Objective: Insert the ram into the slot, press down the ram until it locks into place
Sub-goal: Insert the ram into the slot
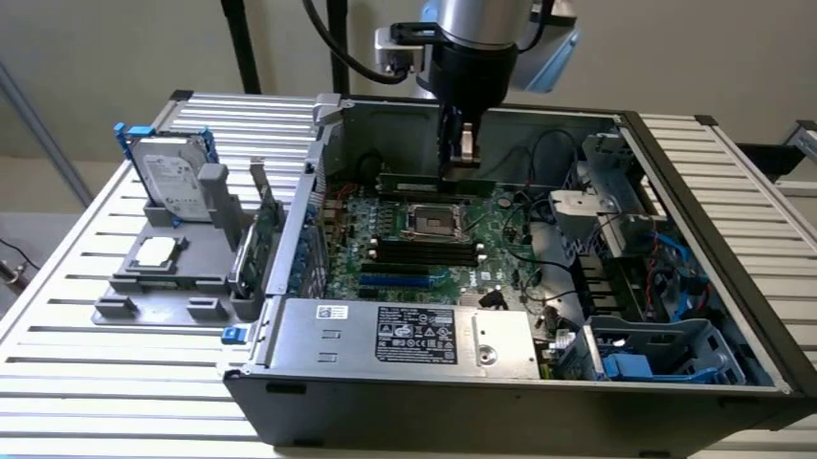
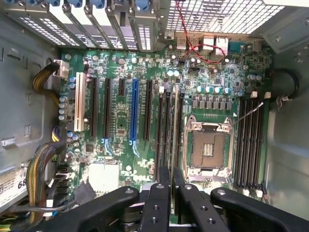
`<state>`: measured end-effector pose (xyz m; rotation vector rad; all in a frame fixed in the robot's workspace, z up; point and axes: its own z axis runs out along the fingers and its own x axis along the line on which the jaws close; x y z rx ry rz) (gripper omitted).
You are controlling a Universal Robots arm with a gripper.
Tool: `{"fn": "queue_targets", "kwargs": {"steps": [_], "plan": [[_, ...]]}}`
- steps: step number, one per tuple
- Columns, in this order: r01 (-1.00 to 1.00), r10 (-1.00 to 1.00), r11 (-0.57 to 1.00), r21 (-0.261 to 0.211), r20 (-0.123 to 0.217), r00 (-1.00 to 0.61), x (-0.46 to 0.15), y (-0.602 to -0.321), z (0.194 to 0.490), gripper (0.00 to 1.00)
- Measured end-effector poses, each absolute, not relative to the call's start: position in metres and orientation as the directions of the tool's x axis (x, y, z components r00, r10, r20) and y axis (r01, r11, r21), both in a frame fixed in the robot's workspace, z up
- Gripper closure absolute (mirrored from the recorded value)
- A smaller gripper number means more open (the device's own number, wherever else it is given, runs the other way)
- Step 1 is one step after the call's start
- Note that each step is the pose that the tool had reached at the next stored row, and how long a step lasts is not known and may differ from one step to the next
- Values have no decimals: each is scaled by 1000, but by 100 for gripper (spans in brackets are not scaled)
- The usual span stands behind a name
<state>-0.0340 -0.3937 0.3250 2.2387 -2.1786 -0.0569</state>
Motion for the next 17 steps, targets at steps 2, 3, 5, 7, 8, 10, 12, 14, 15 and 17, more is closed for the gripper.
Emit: {"fn": "queue_targets", "kwargs": {"steps": [2, 3, 5, 7, 8, 10, 12, 14, 15, 17], "plan": [[-999, -1000, -28, 38, -14, 27, -35, -394, 321, 86], [-999, -1000, -28, 38, -14, 27, -35, -394, 320, 86], [-999, -1000, -28, 38, -14, 27, -35, -394, 316, 86], [-999, -1000, -28, 38, -14, 27, -35, -394, 312, 86], [-999, -1000, -28, 38, -14, 27, -35, -394, 311, 86], [-999, -1000, -28, 38, -14, 27, -35, -394, 307, 86], [-999, -1000, -28, 38, -14, 27, -35, -394, 303, 86], [-999, -1000, -28, 38, -14, 27, -35, -394, 300, 86], [-999, -1000, -28, 38, -14, 27, -35, -394, 298, 86], [-999, -1000, -28, 38, -14, 27, -35, -394, 294, 86]]}}
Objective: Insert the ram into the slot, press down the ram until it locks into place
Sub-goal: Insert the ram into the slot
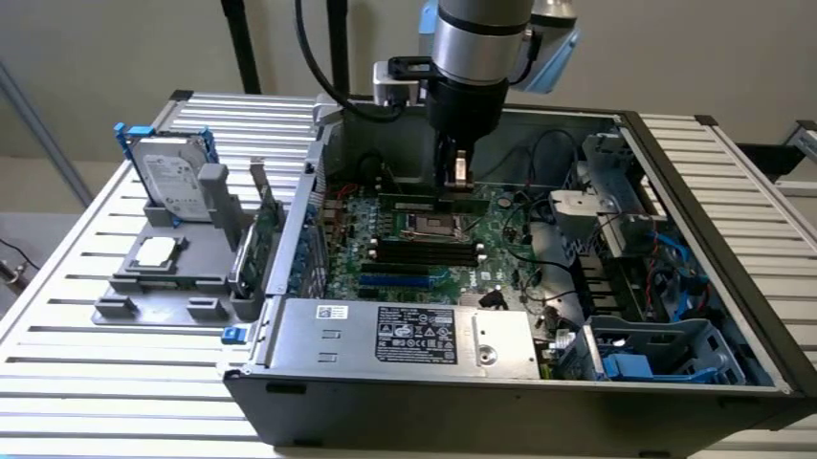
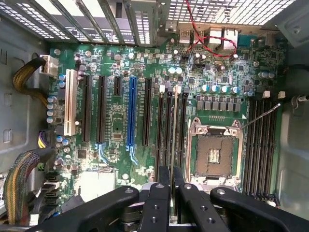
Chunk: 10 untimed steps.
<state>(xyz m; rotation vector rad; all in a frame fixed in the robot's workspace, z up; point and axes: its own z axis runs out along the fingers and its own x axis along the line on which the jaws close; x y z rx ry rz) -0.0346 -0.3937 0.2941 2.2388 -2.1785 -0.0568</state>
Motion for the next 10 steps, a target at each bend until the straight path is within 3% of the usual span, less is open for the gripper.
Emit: {"fn": "queue_targets", "kwargs": {"steps": [10], "plan": [[-999, -1000, -28, 38, -14, 27, -35, -394, 276, 86]]}}
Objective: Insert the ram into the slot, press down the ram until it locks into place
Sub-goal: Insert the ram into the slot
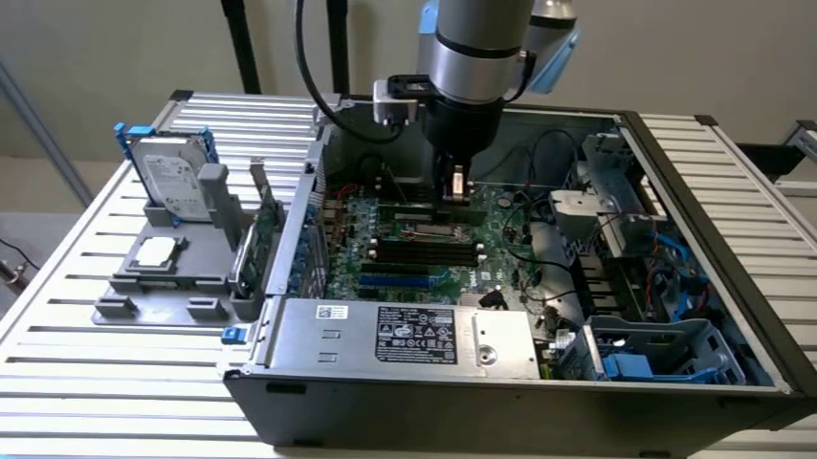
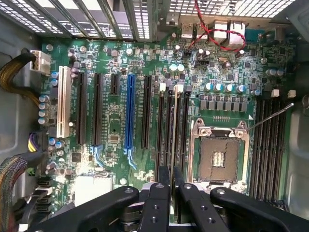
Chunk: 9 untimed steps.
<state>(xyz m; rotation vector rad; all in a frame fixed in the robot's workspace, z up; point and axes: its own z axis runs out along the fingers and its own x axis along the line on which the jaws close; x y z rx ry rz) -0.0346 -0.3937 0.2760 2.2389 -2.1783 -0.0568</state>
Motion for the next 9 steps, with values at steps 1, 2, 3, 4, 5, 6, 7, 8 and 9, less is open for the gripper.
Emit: {"fn": "queue_targets", "kwargs": {"steps": [1, 2, 3, 4, 5, 6, 7, 8, 9], "plan": [[-999, -1000, -28, 38, -14, 27, -35, -394, 274, 86], [-999, -1000, -28, 38, -14, 27, -35, -394, 272, 86], [-999, -1000, -28, 38, -14, 27, -35, -394, 271, 86], [-999, -1000, -28, 38, -14, 27, -35, -394, 269, 86], [-999, -1000, -28, 38, -14, 27, -35, -394, 267, 86], [-999, -1000, -28, 38, -14, 27, -35, -394, 265, 86], [-999, -1000, -28, 38, -14, 27, -35, -394, 263, 86], [-999, -1000, -28, 38, -14, 27, -35, -394, 261, 86], [-999, -1000, -28, 38, -14, 27, -35, -394, 260, 86]]}}
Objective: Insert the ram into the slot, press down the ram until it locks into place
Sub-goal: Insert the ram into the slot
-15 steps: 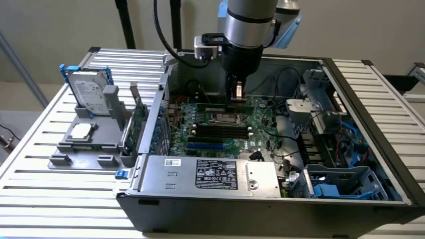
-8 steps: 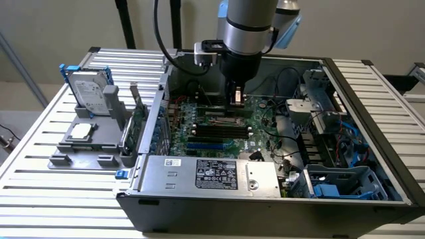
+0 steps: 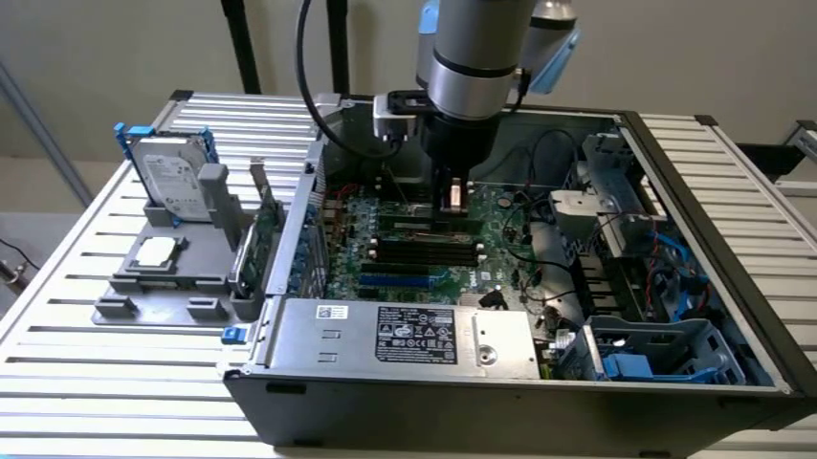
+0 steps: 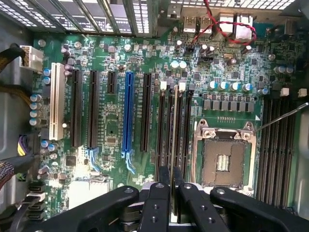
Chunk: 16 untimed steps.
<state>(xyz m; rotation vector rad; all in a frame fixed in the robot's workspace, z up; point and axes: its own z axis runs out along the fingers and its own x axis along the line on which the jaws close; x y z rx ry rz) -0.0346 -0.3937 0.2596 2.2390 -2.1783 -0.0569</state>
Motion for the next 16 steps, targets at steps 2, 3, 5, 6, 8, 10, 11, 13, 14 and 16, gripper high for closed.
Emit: {"fn": "queue_targets", "kwargs": {"steps": [2, 3, 5, 6, 8, 10, 11, 13, 14, 16], "plan": [[-999, -1000, -28, 38, -14, 27, -35, -394, 256, 86], [-999, -1000, -28, 38, -14, 27, -35, -394, 254, 86], [-999, -1000, -28, 38, -14, 27, -35, -394, 250, 86], [-999, -1000, -28, 38, -14, 27, -35, -394, 249, 86], [-999, -1000, -28, 38, -14, 27, -35, -394, 245, 86], [-999, -1000, -28, 38, -14, 27, -35, -394, 241, 86], [-999, -1000, -28, 38, -14, 27, -35, -394, 240, 86], [-999, -1000, -28, 38, -14, 27, -35, -394, 238, 86], [-999, -1000, -28, 39, -14, 27, -34, -394, 237, 86], [-999, -1000, -28, 42, -15, 27, -31, -394, 237, 86]]}}
